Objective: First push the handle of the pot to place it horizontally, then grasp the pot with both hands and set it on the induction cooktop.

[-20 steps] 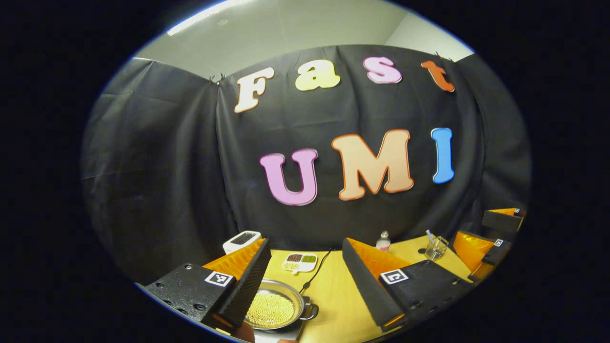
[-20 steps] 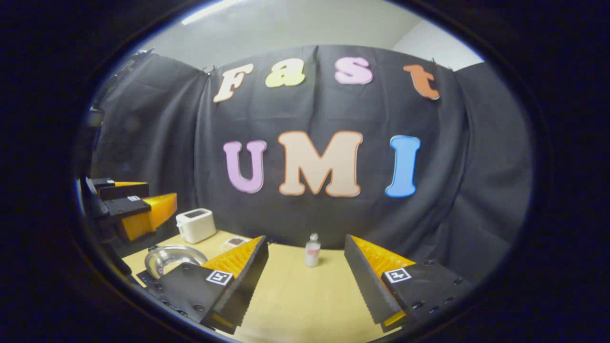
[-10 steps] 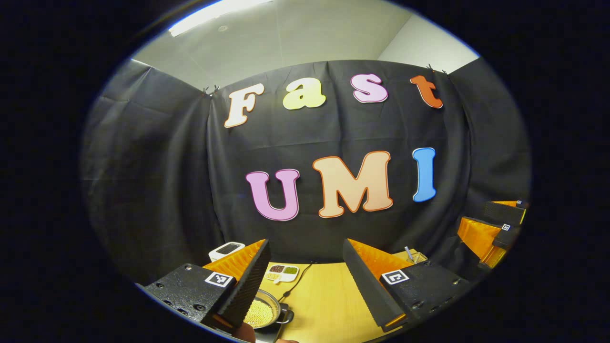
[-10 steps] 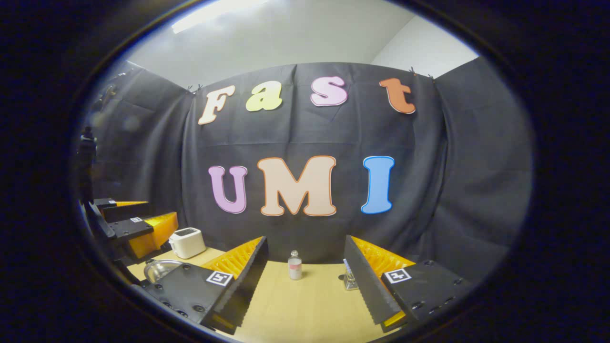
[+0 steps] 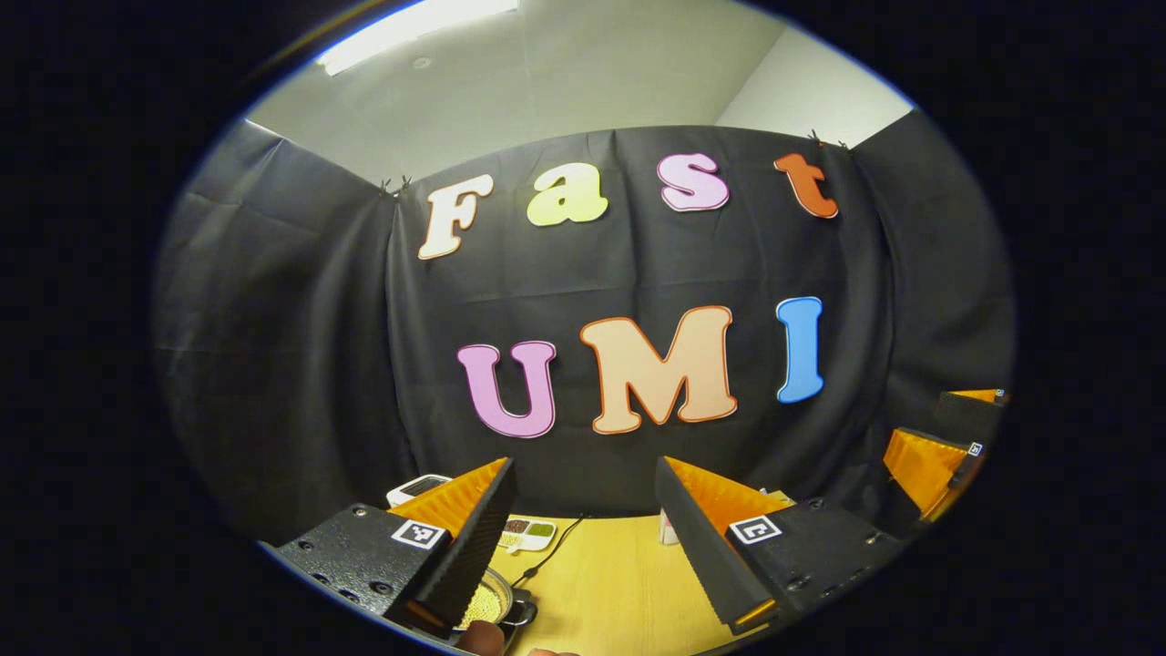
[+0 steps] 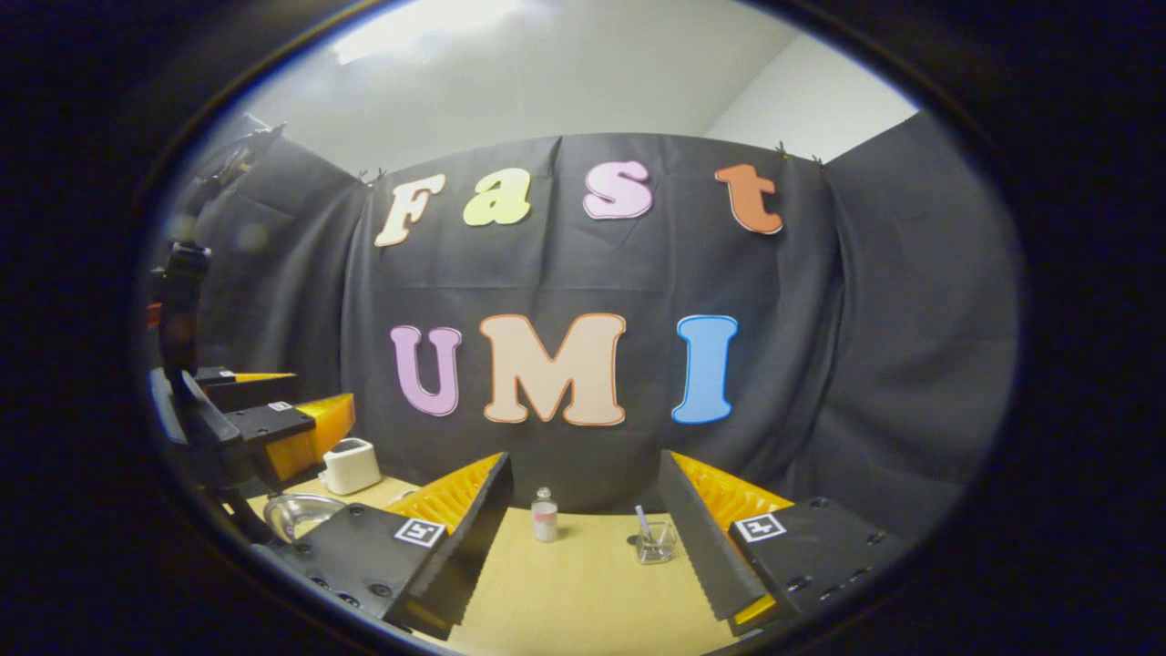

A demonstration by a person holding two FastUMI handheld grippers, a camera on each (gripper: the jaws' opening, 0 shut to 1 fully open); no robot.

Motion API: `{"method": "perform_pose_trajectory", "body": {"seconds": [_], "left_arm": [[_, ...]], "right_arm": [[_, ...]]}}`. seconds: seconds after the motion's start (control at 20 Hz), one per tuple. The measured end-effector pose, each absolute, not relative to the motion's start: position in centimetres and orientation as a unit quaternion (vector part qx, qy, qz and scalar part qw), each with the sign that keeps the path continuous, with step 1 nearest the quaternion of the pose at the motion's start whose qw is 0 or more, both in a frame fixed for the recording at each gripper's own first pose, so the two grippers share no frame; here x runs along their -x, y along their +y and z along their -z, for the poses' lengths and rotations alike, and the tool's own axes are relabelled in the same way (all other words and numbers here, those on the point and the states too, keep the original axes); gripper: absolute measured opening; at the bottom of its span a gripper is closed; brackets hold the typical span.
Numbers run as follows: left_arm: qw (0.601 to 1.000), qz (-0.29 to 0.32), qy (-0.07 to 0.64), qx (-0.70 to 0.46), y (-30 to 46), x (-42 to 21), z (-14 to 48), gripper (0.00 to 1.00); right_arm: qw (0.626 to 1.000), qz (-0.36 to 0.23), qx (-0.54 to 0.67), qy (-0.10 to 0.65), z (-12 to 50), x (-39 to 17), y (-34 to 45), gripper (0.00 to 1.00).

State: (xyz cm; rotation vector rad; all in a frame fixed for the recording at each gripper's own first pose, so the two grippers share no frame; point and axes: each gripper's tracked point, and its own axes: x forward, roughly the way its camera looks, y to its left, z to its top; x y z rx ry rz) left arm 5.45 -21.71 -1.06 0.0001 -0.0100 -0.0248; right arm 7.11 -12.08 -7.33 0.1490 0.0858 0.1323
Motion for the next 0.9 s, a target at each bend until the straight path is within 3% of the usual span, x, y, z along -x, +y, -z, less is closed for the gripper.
{"method": "perform_pose_trajectory", "body": {"seconds": [0.15,0.2,0.9], "left_arm": [[1.000,0.020,-0.006,-0.001,-22.8,-5.6,0.9,0.97],[1.000,0.021,-0.008,0.000,-23.0,-5.6,0.9,0.97],[1.000,0.005,-0.009,-0.002,-22.8,-5.2,1.0,0.98]], "right_arm": [[0.995,-0.062,-0.074,0.035,7.0,-7.1,-12.7,0.99],[0.995,-0.062,-0.074,0.034,6.9,-7.2,-12.8,0.94],[0.995,-0.054,-0.075,0.034,7.3,-7.2,-13.6,0.94]]}}
